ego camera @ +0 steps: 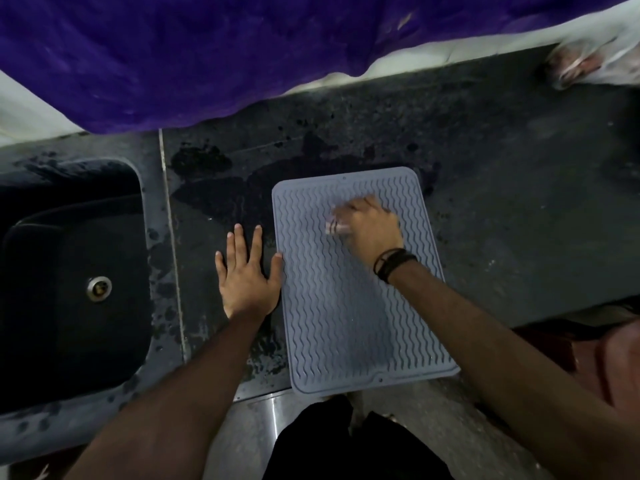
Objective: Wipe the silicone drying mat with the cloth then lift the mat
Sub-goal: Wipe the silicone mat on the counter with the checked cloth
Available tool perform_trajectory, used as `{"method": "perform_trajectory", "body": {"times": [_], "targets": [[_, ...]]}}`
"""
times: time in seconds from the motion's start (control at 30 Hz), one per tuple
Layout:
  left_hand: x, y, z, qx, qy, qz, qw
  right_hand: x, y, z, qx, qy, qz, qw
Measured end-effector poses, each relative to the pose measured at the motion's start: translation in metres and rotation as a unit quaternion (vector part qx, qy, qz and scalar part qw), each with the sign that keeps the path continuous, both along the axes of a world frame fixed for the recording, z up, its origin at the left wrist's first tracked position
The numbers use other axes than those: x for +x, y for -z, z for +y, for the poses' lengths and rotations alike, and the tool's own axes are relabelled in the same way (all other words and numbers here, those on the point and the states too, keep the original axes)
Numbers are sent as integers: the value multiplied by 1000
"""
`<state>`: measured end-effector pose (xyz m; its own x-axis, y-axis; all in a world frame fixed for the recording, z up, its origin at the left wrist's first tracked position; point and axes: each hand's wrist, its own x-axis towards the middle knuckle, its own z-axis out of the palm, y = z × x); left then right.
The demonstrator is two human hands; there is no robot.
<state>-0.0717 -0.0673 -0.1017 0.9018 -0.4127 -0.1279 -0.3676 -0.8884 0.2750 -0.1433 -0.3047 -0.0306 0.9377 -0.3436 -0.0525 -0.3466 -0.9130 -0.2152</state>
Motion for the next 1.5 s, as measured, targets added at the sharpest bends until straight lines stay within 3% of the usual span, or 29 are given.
{"method": "perform_trajectory", "body": {"times": [0.1, 0.2, 0.57, 0.73, 0.83, 1.27, 1.43, 1.5], "targets": [[0, 0, 0, 0, 1, 1, 1000, 42, -7, -18, -41, 20, -23, 999], [0, 1, 1, 3, 1, -1, 1000, 69, -3, -26, -49, -13, 19, 999], [0, 3, 0, -5, -1, -5, 1000, 6, 4, -5, -19, -19, 69, 997], [0, 2, 1, -3, 3, 3, 1000, 47, -16, -25, -63, 33, 15, 997], [0, 1, 1, 3, 2, 5, 1000, 67, -8, -29, -67, 16, 49, 996], [-1, -2, 1, 3, 5, 11, 1000, -38, 5, 20, -24, 21, 54, 998], [0, -2, 1, 5, 6, 9, 1000, 19, -10, -9, -52, 71, 3, 996], [0, -1, 2, 1, 5, 12, 1000, 45, -10, -20, -64, 57, 32, 996]]}}
